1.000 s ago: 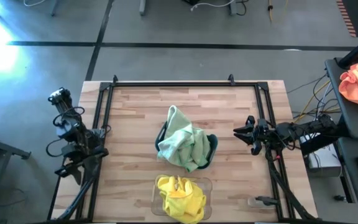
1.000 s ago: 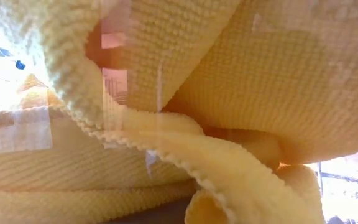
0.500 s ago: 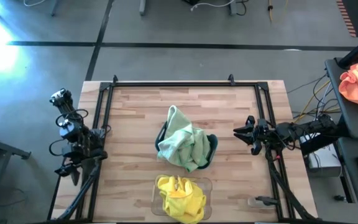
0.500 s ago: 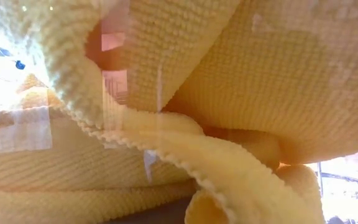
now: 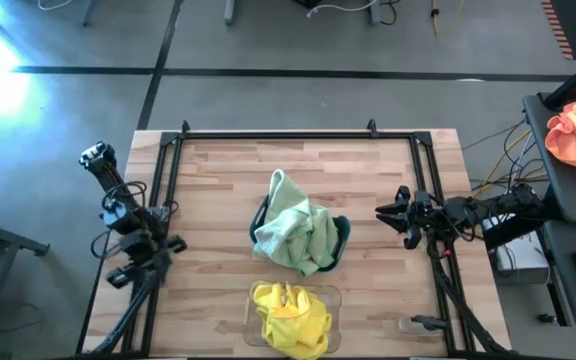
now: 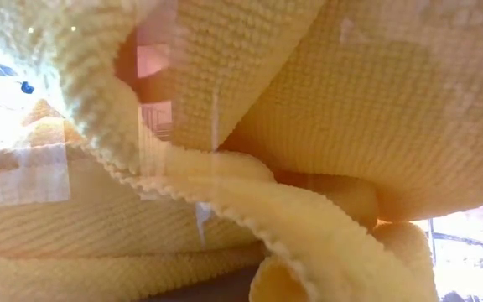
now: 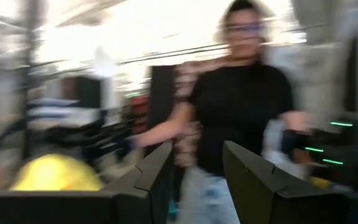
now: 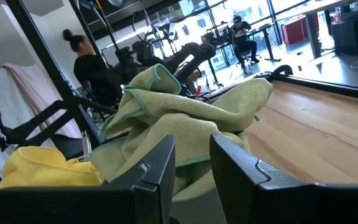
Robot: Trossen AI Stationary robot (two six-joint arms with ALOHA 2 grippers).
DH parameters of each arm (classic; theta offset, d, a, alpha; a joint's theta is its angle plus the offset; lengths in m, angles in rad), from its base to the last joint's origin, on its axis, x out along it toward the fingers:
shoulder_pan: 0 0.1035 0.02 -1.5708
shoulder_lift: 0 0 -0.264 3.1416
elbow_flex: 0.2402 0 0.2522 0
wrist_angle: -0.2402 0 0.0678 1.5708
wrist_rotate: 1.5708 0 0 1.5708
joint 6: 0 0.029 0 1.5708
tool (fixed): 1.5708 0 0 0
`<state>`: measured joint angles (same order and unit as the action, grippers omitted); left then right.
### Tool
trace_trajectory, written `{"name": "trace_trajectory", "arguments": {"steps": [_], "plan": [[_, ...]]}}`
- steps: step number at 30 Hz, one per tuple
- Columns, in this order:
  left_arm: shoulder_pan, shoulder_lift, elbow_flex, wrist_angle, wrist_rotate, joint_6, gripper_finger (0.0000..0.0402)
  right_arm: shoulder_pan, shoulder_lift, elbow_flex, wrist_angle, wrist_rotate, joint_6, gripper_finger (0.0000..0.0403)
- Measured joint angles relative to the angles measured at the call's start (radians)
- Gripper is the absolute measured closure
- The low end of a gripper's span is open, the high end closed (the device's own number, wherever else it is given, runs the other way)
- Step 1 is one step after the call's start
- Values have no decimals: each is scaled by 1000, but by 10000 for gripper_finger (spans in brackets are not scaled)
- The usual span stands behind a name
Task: Sort microfiber towel by color & place in baskets
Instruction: Return to Home Position
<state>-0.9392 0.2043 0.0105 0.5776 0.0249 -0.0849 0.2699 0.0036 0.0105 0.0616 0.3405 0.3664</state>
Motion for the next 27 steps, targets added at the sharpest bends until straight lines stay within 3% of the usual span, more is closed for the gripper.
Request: {"name": "trace_trajectory", "arguments": {"steps": [2, 9, 16, 27], "plan": [[1, 4, 0, -22, -95, 8, 278, 0, 0, 0, 0, 0, 0, 310], [1, 3, 0, -93, -192, 74, 278, 0, 0, 0, 0, 0, 0, 310], [0, -9, 0, -92, -25, 13, 278, 0, 0, 0, 0, 0, 0, 310], [29, -58, -1, -102, 30, 13, 278, 0, 0, 0, 0, 0, 9, 310]]}}
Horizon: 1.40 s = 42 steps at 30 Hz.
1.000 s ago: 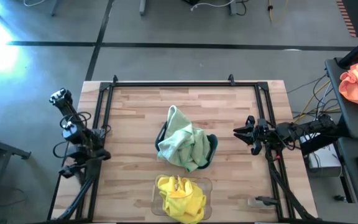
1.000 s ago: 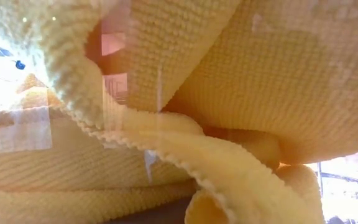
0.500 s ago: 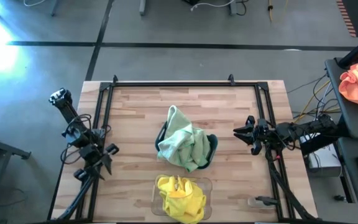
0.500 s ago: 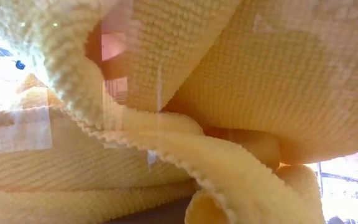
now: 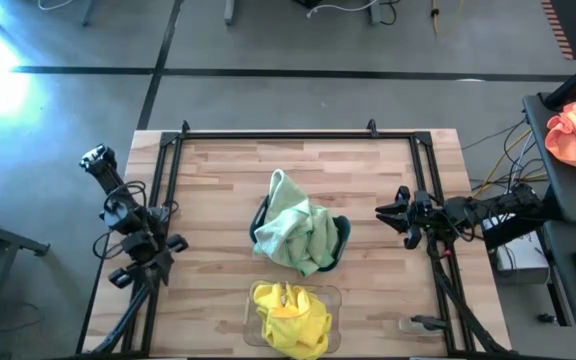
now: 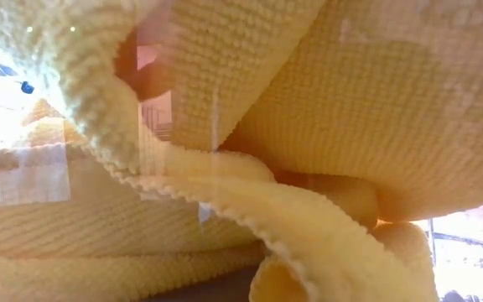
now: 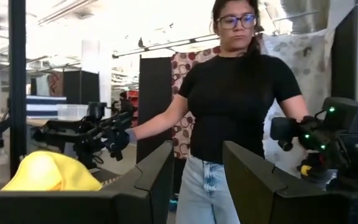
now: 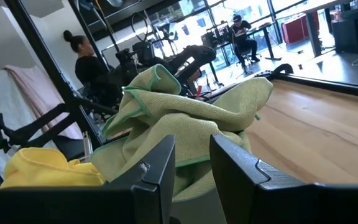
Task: Sort microfiber towel by color & place in baskets
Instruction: Return to Home Position
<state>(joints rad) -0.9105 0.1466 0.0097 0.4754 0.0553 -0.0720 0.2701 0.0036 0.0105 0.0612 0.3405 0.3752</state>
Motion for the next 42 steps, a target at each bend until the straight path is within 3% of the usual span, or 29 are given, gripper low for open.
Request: {"name": "trace_trajectory", "arguments": {"steps": [6, 12, 19, 32, 42], "plan": [[108, -8, 0, -12, 17, 29, 278, 0, 0, 0, 0, 0, 18, 310], [315, -8, 0, -51, 86, 18, 278, 0, 0, 0, 0, 0, 18, 310], [628, -8, 0, -82, 111, 26, 278, 0, 0, 0, 0, 0, 18, 310], [1240, 27, -1, -94, 404, -50, 278, 0, 1, 0, 0, 0, 18, 310], [1583, 62, -1, -94, 427, -59, 278, 0, 19, 0, 0, 0, 17, 310]]}}
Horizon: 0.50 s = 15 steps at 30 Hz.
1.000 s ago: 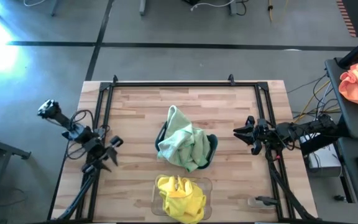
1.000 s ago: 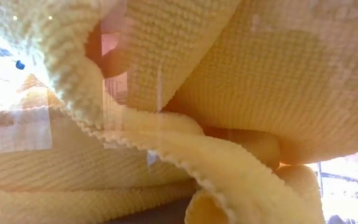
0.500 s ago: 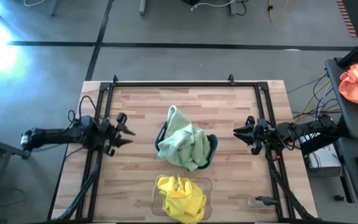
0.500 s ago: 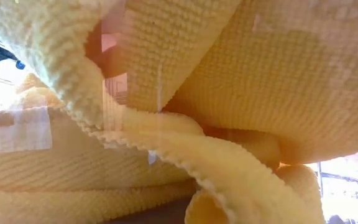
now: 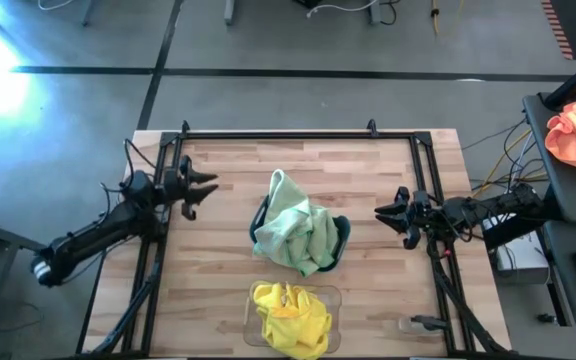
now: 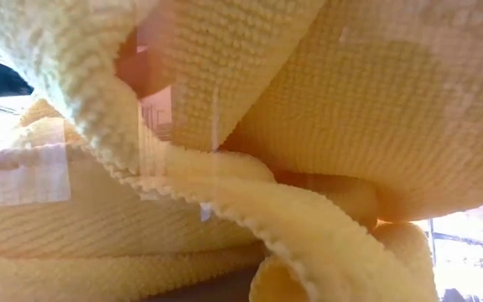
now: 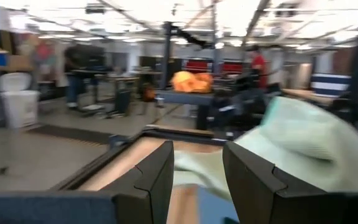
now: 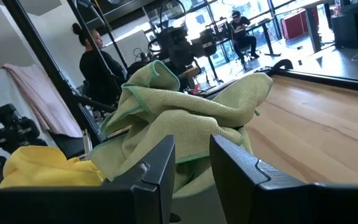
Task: Sort microfiber towel by color & place in baskets
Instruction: Return to Home Position
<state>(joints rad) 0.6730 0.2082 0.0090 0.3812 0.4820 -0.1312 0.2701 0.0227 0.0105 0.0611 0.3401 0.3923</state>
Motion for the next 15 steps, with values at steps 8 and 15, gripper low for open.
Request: {"name": "trace_trajectory", "arguments": {"steps": [8, 15], "plan": [[78, 44, 0, 0, 80, -13, 278, 0, 0, 0, 1, 0, 0, 310], [78, 94, 3, -1, 81, -11, 278, 0, 0, 0, 1, 0, 0, 310]]}}
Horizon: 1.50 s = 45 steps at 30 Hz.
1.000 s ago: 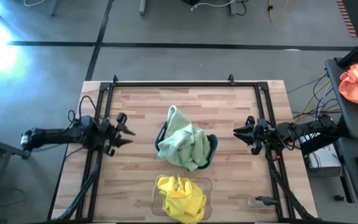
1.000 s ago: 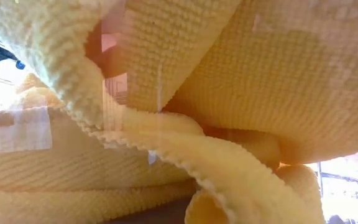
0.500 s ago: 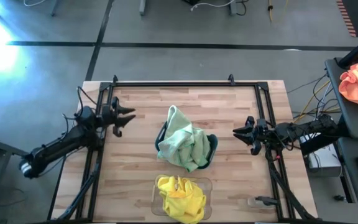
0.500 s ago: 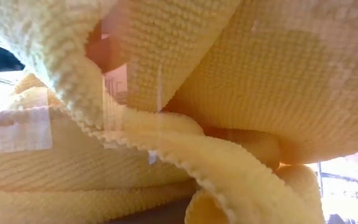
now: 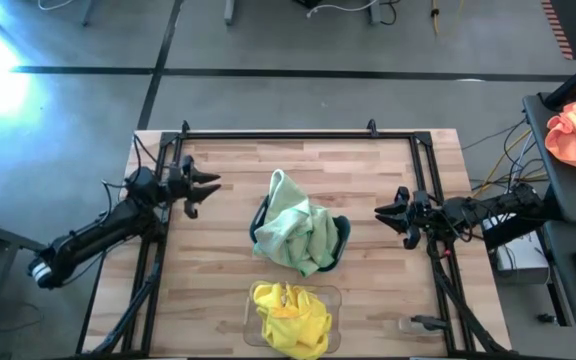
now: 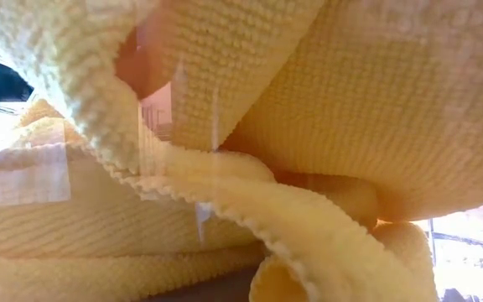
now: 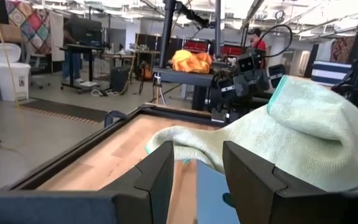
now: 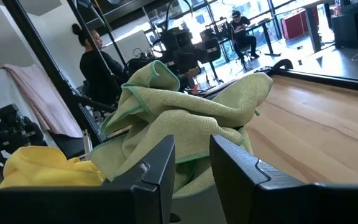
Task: Sort microfiber towel by color & place in baskets
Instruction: Return to Home Position
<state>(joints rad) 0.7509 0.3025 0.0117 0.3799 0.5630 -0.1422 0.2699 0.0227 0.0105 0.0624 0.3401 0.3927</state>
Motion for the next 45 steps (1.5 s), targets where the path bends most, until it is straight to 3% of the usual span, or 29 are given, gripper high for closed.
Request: {"name": "trace_trajectory", "arguments": {"steps": [45], "plan": [[0, 104, 14, 1, -4, -28, 278, 0, 0, 0, 2, 0, 0, 310]]}}
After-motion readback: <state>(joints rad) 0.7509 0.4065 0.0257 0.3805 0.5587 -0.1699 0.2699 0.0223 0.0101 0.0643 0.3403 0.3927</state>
